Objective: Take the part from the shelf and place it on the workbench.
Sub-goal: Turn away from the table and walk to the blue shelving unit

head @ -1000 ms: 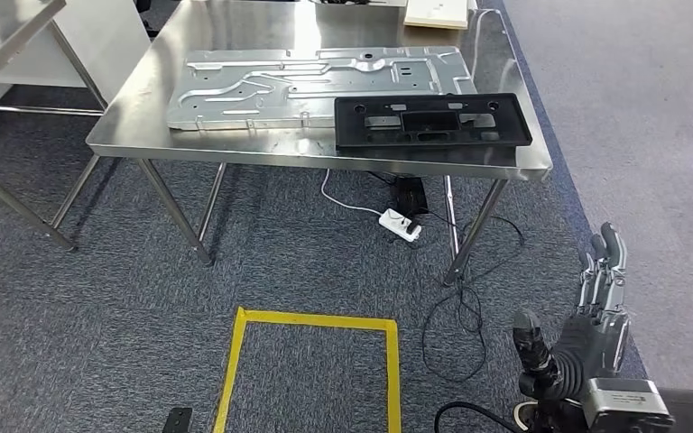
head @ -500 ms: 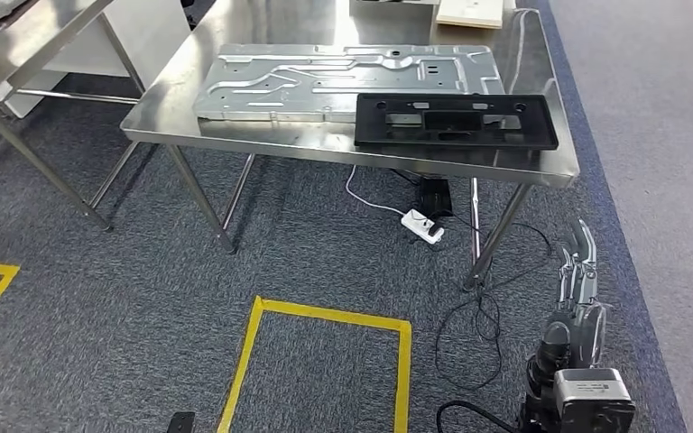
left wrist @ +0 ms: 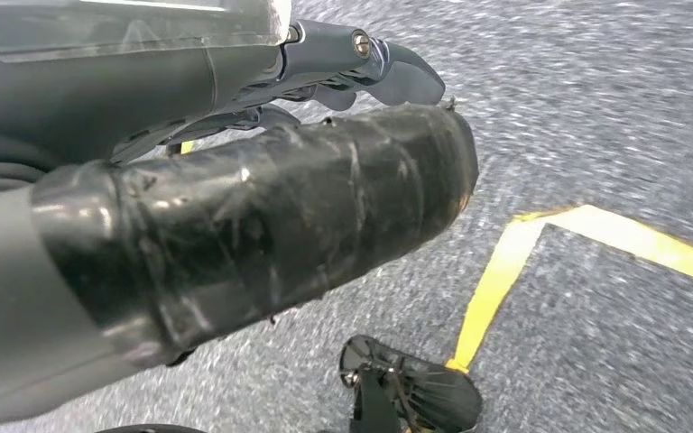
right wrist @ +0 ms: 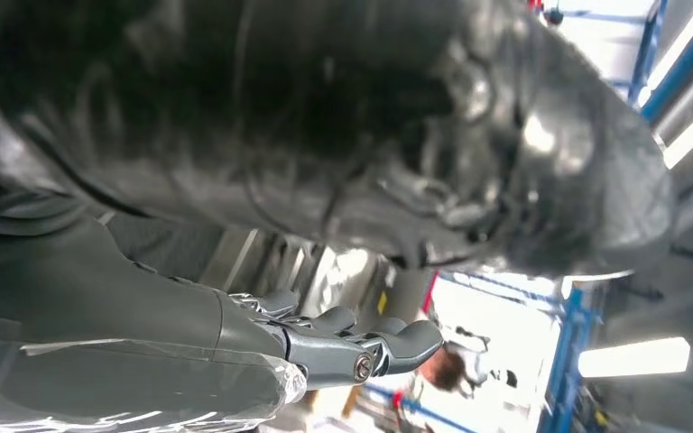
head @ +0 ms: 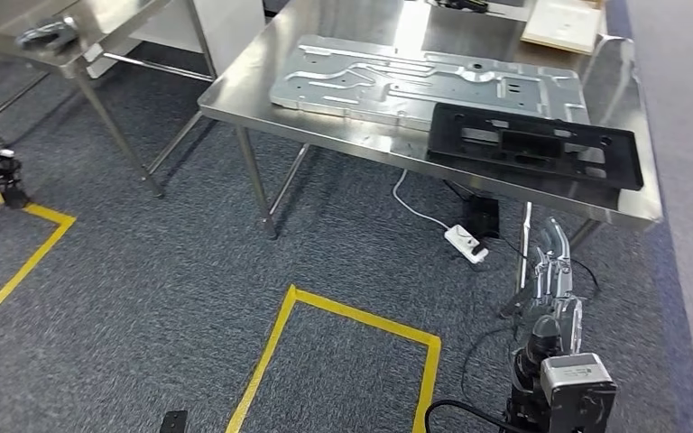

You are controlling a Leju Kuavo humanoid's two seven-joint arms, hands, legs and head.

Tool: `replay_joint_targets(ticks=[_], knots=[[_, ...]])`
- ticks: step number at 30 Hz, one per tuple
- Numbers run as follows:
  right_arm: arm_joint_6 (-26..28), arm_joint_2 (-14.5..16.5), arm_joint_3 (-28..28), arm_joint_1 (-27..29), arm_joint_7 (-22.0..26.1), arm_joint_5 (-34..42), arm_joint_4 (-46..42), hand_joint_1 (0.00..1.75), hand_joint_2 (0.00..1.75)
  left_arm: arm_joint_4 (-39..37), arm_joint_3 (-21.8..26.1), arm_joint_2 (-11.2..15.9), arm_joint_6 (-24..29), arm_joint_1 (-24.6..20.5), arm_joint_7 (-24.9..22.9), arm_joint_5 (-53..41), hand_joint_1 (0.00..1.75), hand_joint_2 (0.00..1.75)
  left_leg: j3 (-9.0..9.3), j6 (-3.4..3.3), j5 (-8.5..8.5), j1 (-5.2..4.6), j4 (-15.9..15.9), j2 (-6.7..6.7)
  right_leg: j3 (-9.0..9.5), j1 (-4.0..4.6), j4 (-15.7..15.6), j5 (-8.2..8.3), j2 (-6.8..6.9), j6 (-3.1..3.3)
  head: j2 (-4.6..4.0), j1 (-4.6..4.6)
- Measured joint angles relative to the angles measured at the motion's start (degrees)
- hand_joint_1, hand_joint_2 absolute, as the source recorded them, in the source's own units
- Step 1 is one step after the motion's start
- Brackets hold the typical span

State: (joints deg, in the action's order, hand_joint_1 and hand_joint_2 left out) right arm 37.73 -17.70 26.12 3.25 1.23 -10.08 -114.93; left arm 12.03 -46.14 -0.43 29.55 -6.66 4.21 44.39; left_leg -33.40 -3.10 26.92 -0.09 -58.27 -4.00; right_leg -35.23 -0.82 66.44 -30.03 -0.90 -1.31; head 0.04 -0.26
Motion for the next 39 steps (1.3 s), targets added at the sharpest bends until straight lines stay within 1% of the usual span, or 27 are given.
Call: replay_joint_targets(ticks=[1,3,5,6,8,10,11,12,13,14,15,17,18,19,21,23,25,26,27,28,29,30,32,34,36,37,39], knots=[[0.16,-0.02,-0.03,0.06,0.76,1.02,1.14,0.00,0.00,0.00,0.00,0.04,0.10,-0.02,-0.40,0.03,0.00,0.00,-0.17,0.20,0.14,-0.03,-0.39,-0.72,1.62,-0.08,-3.53,1.22,-1.14,0.15,0.00,-0.01],[0.51,-0.09,-0.25,0.38,2.23,3.01,3.67,0.00,0.00,-0.01,0.00,0.24,0.34,-0.06,-1.30,0.11,0.00,0.00,-0.68,0.76,0.14,0.08,-0.75,-1.90,3.01,-0.17,-6.70,1.49,-2.74,0.42,0.00,-0.07],[0.77,-0.14,-0.62,0.78,3.74,5.17,6.71,0.00,0.00,-0.01,0.00,0.56,0.57,0.06,-2.23,0.19,0.00,0.00,-1.13,1.42,-0.10,0.24,-0.69,-2.98,3.11,-0.10,-7.05,1.64,-2.06,0.82,0.00,-0.07],[0.87,-0.13,-0.85,0.89,4.70,6.55,8.54,0.00,0.00,-0.01,0.00,0.73,0.67,0.18,-2.63,0.30,0.00,0.00,-1.36,1.72,0.05,0.24,-0.94,-2.71,3.30,-0.15,-7.28,1.79,-1.46,1.15,0.00,-0.08],[0.95,-0.04,-1.46,1.15,7.17,10.04,12.94,0.00,0.00,-0.01,0.00,0.96,0.85,0.28,-3.18,0.63,0.00,0.00,-2.87,2.29,1.79,0.13,-3.77,-0.37,3.62,-0.42,-7.75,2.08,-0.15,1.78,0.00,-0.50],[0.65,0.21,-2.08,1.58,10.40,14.10,18.40,0.00,0.00,-0.01,0.01,0.96,0.98,0.21,-3.33,1.08,0.00,0.00,-6.18,2.83,4.96,0.23,-10.25,2.50,3.59,-0.34,-7.85,2.10,1.36,2.05,0.00,-0.93],[0.27,0.41,-2.37,1.72,12.15,16.11,21.52,0.00,0.00,-0.01,0.02,0.95,1.05,0.17,-3.29,1.30,0.00,0.00,-7.87,3.05,6.09,0.36,-13.40,3.14,3.53,-0.30,-7.83,2.05,2.17,2.11,0.00,-0.94],[-0.28,0.68,-2.70,1.77,13.89,18.05,24.95,0.00,0.00,-0.01,0.02,0.95,1.13,0.16,-3.22,1.56,0.00,0.00,-8.84,3.21,6.32,0.47,-15.14,3.47,3.51,-0.27,-7.81,1.99,2.98,2.11,0.00,-0.95],[-0.95,1.02,-3.03,1.68,15.50,19.86,28.45,0.00,0.00,-0.01,0.02,0.94,1.25,0.20,-3.12,1.78,0.00,0.00,-8.76,3.28,5.52,0.53,-14.86,3.68,3.53,-0.27,-7.80,1.91,3.71,2.08,0.00,-0.96],[-1.69,1.40,-3.37,1.49,16.91,21.49,32.01,0.00,0.00,-0.01,0.03,0.93,1.40,0.26,-3.01,1.99,0.00,0.00,-7.57,3.23,3.92,0.57,-12.51,3.95,3.59,-0.28,-7.78,1.81,4.36,1.99,0.00,-0.96],[-2.55,1.82,-3.67,1.21,18.24,22.98,35.60,0.00,0.00,-0.01,0.03,0.94,1.58,0.30,-2.84,2.20,0.00,0.00,-5.53,3.07,2.00,0.54,-8.66,4.62,3.71,-0.27,-7.78,1.69,4.96,1.86,0.00,-0.97],[-4.50,2.64,-4.19,0.34,20.64,25.41,42.82,0.00,0.00,-0.01,0.05,0.95,1.87,0.24,-2.31,2.49,0.00,0.00,-2.10,2.47,-0.07,0.06,-2.09,6.26,3.94,-0.05,-7.78,1.43,6.00,1.40,0.00,-0.93],[-5.64,3.06,-4.39,-0.28,21.80,26.45,46.61,0.00,0.00,-0.01,0.05,0.95,1.95,0.17,-1.96,2.62,0.00,0.00,-1.34,2.14,-0.27,-0.18,-0.52,6.70,4.07,0.06,-7.84,1.34,6.48,1.11,0.00,-0.93],[-6.83,3.56,-4.56,-0.93,22.82,27.38,50.51,0.00,0.00,-0.01,0.07,0.94,1.98,0.12,-1.63,2.73,0.00,0.00,-1.25,1.85,-0.12,-0.39,-0.18,6.52,4.22,0.16,-7.97,1.29,6.94,0.81,0.00,-0.90],[-8.99,4.59,-4.67,-2.07,24.18,28.80,57.63,0.00,0.00,-0.01,0.08,0.91,1.98,0.20,-1.18,2.96,0.00,0.00,-1.05,1.27,-0.42,-0.15,0.32,5.31,4.66,0.17,-8.19,1.08,7.53,0.17,0.00,-0.90],[-10.55,5.60,-4.70,-3.01,24.46,29.67,63.91,0.00,0.00,-0.01,0.10,0.83,1.97,0.31,-1.00,3.10,0.00,0.00,-0.47,0.65,-0.85,0.22,1.21,4.25,4.04,-0.01,-6.19,-0.54,5.38,-0.29,0.00,-0.67],[-11.51,6.51,-4.72,-3.75,23.57,29.98,69.68,0.00,0.00,-0.01,0.13,0.78,1.99,0.25,-0.97,3.21,0.00,0.00,-0.23,0.24,-1.00,0.32,1.56,3.26,0.94,-0.24,0.24,-4.00,2.24,-0.44,0.00,-0.40],[-11.79,6.95,-4.72,-3.90,22.73,29.94,72.30,0.00,0.00,-0.01,0.14,0.78,2.00,0.19,-1.01,3.31,0.00,0.00,-0.26,0.13,-0.97,0.29,1.51,2.65,-1.03,-0.27,3.97,-5.51,1.56,-0.48,0.00,-0.37],[-11.99,7.38,-4.72,-3.96,21.73,29.77,74.58,0.00,0.00,0.00,0.16,0.78,2.02,0.16,-1.15,3.42,0.00,0.00,-0.28,0.10,-0.90,0.26,1.40,1.93,-2.45,-0.27,6.49,-6.09,1.29,-0.53,0.00,-0.37],[-12.13,7.86,-4.71,-4.06,20.60,29.48,76.76,0.00,0.00,0.00,0.17,0.74,2.05,0.17,-1.40,3.56,0.00,0.00,-0.28,0.12,-0.81,0.24,1.22,1.14,-2.91,-0.30,6.94,-5.45,1.16,-0.56,0.00,-0.36],[-12.31,8.41,-4.70,-4.27,19.32,29.10,78.83,0.00,0.00,0.01,0.19,0.67,2.10,0.19,-1.75,3.72,0.00,0.00,-0.28,0.22,-0.68,0.25,0.96,0.32,-2.29,-0.36,5.13,-3.72,0.97,-0.56,0.00,-0.37],[-12.55,8.93,-4.70,-4.58,17.96,28.67,80.80,0.00,0.00,0.01,0.21,0.55,2.17,0.21,-2.14,3.88,0.00,0.00,-0.30,0.40,-0.49,0.29,0.62,-0.46,-0.79,-0.49,1.61,-1.46,0.42,-0.53,0.00,-0.35],[-13.16,9.97,-4.70,-5.34,15.27,27.79,84.27,0.00,0.00,0.01,0.30,0.31,2.32,0.24,-2.69,4.20,0.00,0.00,-0.60,0.95,-0.04,0.26,-0.24,-1.81,1.96,-0.73,-4.66,1.04,-1.62,-0.34,0.00,-0.39],[-13.85,11.02,-4.70,-5.85,12.86,26.90,87.01,0.00,0.00,0.01,0.44,0.22,2.45,0.24,-2.85,4.58,0.00,0.00,-1.01,1.64,0.09,0.27,-0.68,-2.80,2.70,-0.58,-6.35,1.03,-2.42,0.19,0.00,-0.47],[-14.61,12.24,-4.61,-6.08,10.71,25.78,89.38,0.00,0.00,0.00,0.60,0.23,2.52,0.29,-2.87,4.96,0.00,0.00,-1.32,2.20,0.00,0.42,-0.68,-3.50,2.95,-0.45,-6.49,1.23,-1.21,0.99,0.00,-0.50],[-14.92,12.71,-4.55,-6.22,9.84,25.18,90.39,0.00,0.00,0.00,0.69,0.19,2.51,0.36,-2.89,5.12,0.00,0.00,-1.60,2.44,0.32,0.38,-1.13,-2.85,3.13,-0.50,-6.61,1.31,-0.63,1.36,0.00,-0.56],[-15.40,13.46,-4.44,-6.56,8.62,24.00,92.01,0.00,0.00,0.00,0.87,0.04,2.47,0.42,-2.95,5.36,0.00,0.00,-3.54,2.97,2.50,0.27,-5.08,0.10,3.34,-0.61,-6.82,1.43,0.58,2.01,0.00,-0.98]])
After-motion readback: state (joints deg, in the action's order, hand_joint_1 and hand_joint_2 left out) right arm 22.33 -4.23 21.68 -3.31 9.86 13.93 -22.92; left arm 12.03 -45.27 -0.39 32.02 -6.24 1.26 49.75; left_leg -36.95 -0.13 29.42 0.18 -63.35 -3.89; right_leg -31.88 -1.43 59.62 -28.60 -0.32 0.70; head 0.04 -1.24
